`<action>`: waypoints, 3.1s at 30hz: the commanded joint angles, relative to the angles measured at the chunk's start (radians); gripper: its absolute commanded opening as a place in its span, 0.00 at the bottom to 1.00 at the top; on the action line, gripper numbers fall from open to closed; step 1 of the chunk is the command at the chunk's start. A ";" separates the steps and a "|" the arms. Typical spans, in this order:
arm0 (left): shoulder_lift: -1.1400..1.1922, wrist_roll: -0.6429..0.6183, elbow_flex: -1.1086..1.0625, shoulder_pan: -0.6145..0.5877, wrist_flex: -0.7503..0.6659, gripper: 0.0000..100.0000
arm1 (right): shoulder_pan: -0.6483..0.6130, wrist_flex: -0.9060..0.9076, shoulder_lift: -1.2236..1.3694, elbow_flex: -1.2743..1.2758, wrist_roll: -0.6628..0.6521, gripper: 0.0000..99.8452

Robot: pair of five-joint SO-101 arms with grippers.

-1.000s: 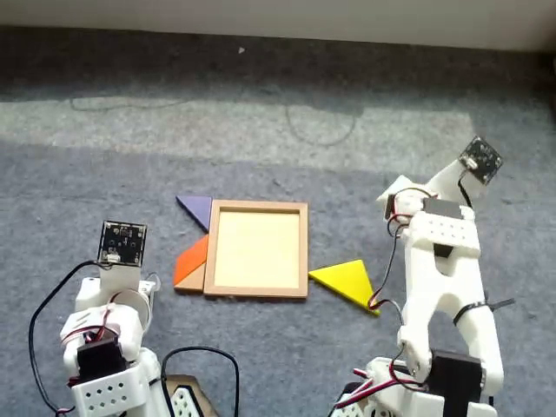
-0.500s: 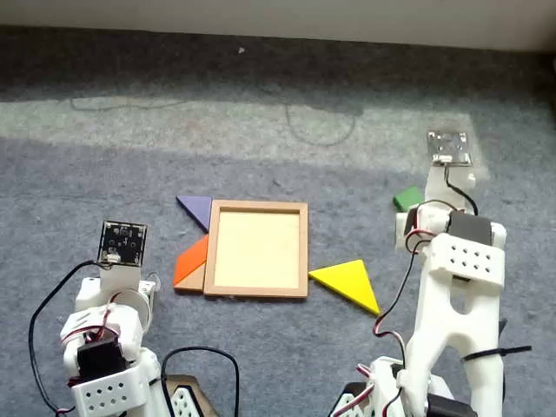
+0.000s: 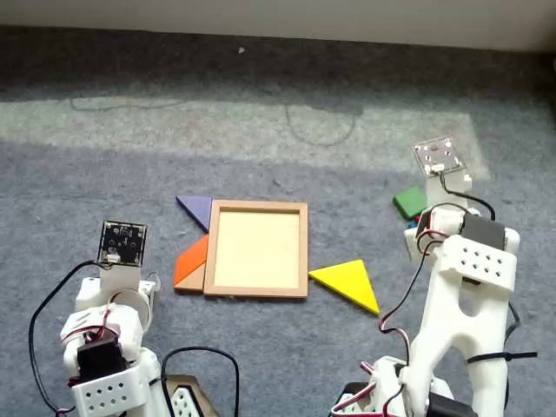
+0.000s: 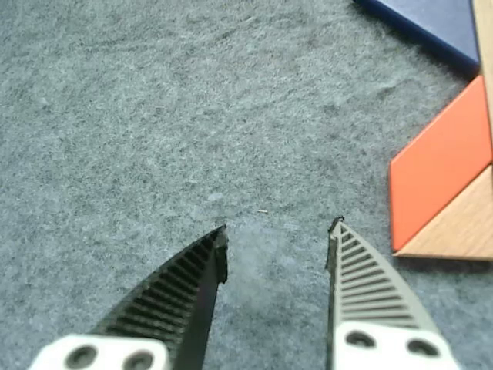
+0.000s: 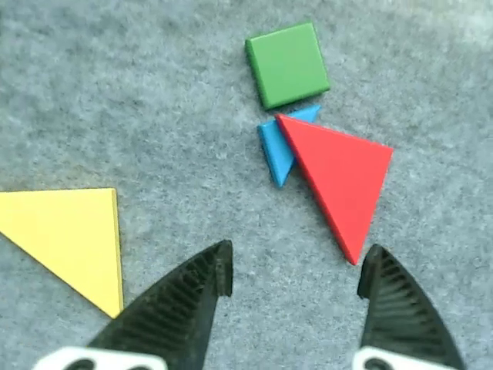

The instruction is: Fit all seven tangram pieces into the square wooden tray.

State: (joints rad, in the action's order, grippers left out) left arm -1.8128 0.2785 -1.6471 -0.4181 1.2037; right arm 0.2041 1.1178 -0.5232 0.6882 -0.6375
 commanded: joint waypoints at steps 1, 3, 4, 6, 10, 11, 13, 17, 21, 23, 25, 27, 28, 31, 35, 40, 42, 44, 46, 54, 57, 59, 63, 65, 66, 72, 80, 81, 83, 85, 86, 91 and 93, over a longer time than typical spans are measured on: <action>-0.008 0.011 0.005 0.005 -0.020 0.22 | 0.018 0.016 -0.031 -0.004 -0.091 0.27; -0.008 0.011 0.005 0.005 -0.020 0.22 | 0.039 0.025 -0.004 -0.013 -0.112 0.27; -0.008 0.011 0.005 0.005 -0.020 0.22 | 0.047 0.024 0.015 -0.013 -0.117 0.27; -0.008 0.011 0.005 0.005 -0.020 0.22 | 0.051 0.018 0.061 -0.013 -0.127 0.27; -0.008 0.011 0.005 0.004 -0.020 0.22 | 0.027 0.018 0.179 -0.015 -0.129 0.27; -0.008 0.011 0.005 0.004 -0.020 0.22 | 0.024 0.016 0.202 -0.015 -0.129 0.27; -0.008 0.011 0.005 0.004 -0.020 0.22 | 0.021 -0.012 0.232 -0.016 -0.130 0.27; -0.008 0.011 0.005 0.004 -0.020 0.22 | 0.022 -0.097 0.245 -0.015 -0.130 0.27; -0.008 0.011 0.005 0.004 -0.020 0.22 | 0.022 -0.102 0.240 -0.008 -0.130 0.27; -0.008 0.011 0.005 0.004 -0.020 0.22 | 0.022 -0.105 0.243 -0.008 -0.130 0.27; -0.008 0.011 0.005 0.004 -0.020 0.22 | 0.025 -0.153 0.243 -0.008 -0.130 0.27; -0.008 0.009 0.005 0.004 -0.020 0.22 | 0.027 -0.217 0.251 -0.002 -0.130 0.27; -0.008 0.009 0.005 0.004 -0.021 0.22 | 0.025 -0.243 0.262 0.008 -0.130 0.27; -0.008 0.009 0.005 0.007 -0.021 0.22 | 0.024 -0.332 0.318 0.044 -0.130 0.27; -0.008 0.009 0.005 0.008 -0.021 0.22 | 0.048 -0.424 0.403 0.045 -0.130 0.27; -0.008 0.009 0.005 0.008 -0.021 0.22 | 0.084 -0.487 0.466 0.045 -0.130 0.27; -0.008 0.009 0.005 0.008 -0.021 0.22 | 0.093 -0.510 0.472 0.045 -0.130 0.27; -0.008 0.009 0.005 0.008 -0.021 0.22 | 0.101 -0.524 0.472 0.045 -0.130 0.27; -0.008 0.009 0.005 0.008 -0.021 0.22 | 0.113 -0.524 0.470 0.045 -0.130 0.27; -0.008 0.009 0.005 0.008 -0.021 0.22 | 0.133 -0.524 0.469 -0.018 -0.127 0.27; -0.008 0.009 0.005 0.008 -0.021 0.22 | 0.147 -0.529 0.473 -0.021 -0.126 0.27; -0.008 0.009 0.005 0.008 -0.021 0.22 | 0.153 -0.562 0.481 -0.021 -0.124 0.27; -0.008 0.009 0.005 0.008 -0.021 0.22 | 0.160 -0.687 0.529 -0.019 -0.100 0.27; -0.008 0.009 0.005 0.008 -0.021 0.22 | 0.160 -0.699 0.576 -0.024 -0.061 0.27; -0.008 0.009 0.005 0.008 -0.021 0.22 | 0.160 -0.699 0.601 -0.039 -0.051 0.27; -0.008 0.009 0.005 0.008 -0.021 0.22 | 0.173 -0.694 0.717 -0.157 0.021 0.27; -0.008 0.009 0.005 0.008 -0.021 0.22 | 0.160 -0.696 0.865 -0.240 0.023 0.27; -0.008 0.009 0.005 0.008 -0.021 0.22 | 0.159 -0.696 0.888 -0.254 0.023 0.27; -0.008 0.009 0.005 0.008 -0.021 0.22 | 0.157 -0.694 0.924 -0.282 0.020 0.24; -0.008 0.009 0.005 0.008 -0.021 0.22 | 0.157 -0.694 0.947 -0.298 0.020 0.19; -0.008 0.009 0.005 0.008 -0.021 0.22 | 0.157 -0.694 0.952 -0.302 0.020 0.16; -0.008 0.009 0.005 0.008 -0.021 0.22 | 0.159 -0.694 0.951 -0.300 0.020 0.08; -0.008 0.009 0.005 0.008 -0.021 0.22 | 0.159 -0.694 0.951 -0.300 0.020 0.07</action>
State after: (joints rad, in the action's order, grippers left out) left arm -1.8128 0.2785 -1.6471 -0.4181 1.2037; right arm 0.3652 0.4565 0.3621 0.4196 -0.6283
